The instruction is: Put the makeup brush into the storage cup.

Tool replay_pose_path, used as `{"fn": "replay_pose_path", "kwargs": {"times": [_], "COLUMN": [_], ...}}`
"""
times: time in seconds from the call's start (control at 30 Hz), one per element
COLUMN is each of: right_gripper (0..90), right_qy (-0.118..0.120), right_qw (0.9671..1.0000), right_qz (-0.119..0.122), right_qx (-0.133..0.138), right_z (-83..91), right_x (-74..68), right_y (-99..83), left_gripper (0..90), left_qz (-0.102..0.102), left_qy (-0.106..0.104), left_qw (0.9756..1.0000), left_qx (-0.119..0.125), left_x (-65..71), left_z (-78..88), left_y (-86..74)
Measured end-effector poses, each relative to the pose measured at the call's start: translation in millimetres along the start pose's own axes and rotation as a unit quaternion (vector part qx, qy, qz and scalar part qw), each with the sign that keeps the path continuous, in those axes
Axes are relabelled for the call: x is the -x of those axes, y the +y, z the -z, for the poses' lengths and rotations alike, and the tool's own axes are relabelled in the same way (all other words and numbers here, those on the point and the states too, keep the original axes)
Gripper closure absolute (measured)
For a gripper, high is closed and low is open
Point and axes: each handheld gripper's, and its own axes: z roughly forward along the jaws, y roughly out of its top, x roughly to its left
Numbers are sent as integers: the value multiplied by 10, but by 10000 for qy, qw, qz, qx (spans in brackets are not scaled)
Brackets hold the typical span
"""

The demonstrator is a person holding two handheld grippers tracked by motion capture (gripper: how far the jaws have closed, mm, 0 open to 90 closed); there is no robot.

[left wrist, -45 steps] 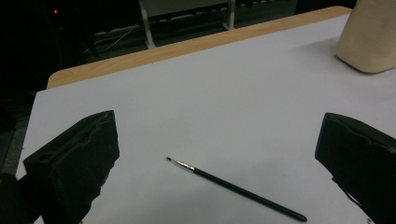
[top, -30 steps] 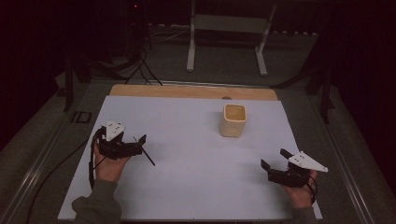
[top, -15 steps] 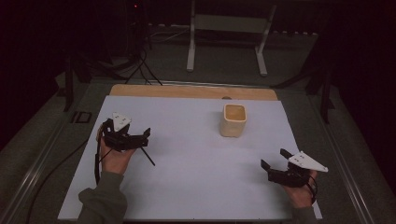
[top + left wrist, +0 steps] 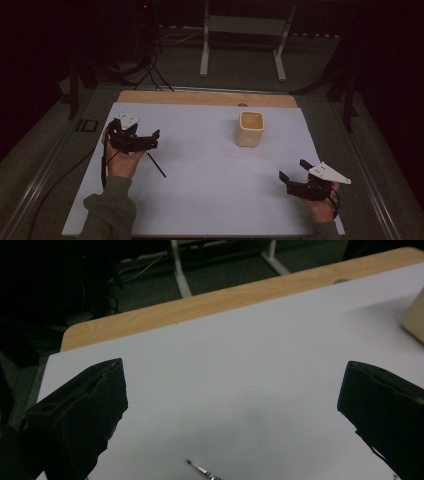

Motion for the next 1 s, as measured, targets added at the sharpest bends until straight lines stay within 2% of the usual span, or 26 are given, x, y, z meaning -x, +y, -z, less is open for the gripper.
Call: {"fn": "replay_pose_path", "kwargs": {"times": [0.2,0.3,0.53,0.57,0.8,1.0], "right_gripper": [98,97,97,97,97,98], "right_qy": [7,7,12,14,16,20], "right_qw": [10000,10000,10000,10000,10000,10000], "right_qz": [1,-1,-3,-2,-4,-5], "right_qx": [-3,-8,-17,-15,-12,-16], "right_z": [-1,-3,-7,-7,-5,-6], "right_x": [-3,-3,-3,-3,-2,-2], "right_y": [0,-1,-2,-2,-2,-2], "left_gripper": [7,7,8,8,10,12], "left_qz": [26,15,76,82,83,63], "left_qy": [-10,9,1,31,58,109], "left_qw": [9996,9986,9956,9941,9888,9825], "left_qx": [-278,-533,-938,-1084,-1491,-1860], "left_x": [-22,-34,-75,-76,-83,-87], "left_z": [-20,-50,-78,-87,-119,-145], "left_y": [32,33,38,44,71,90]}}
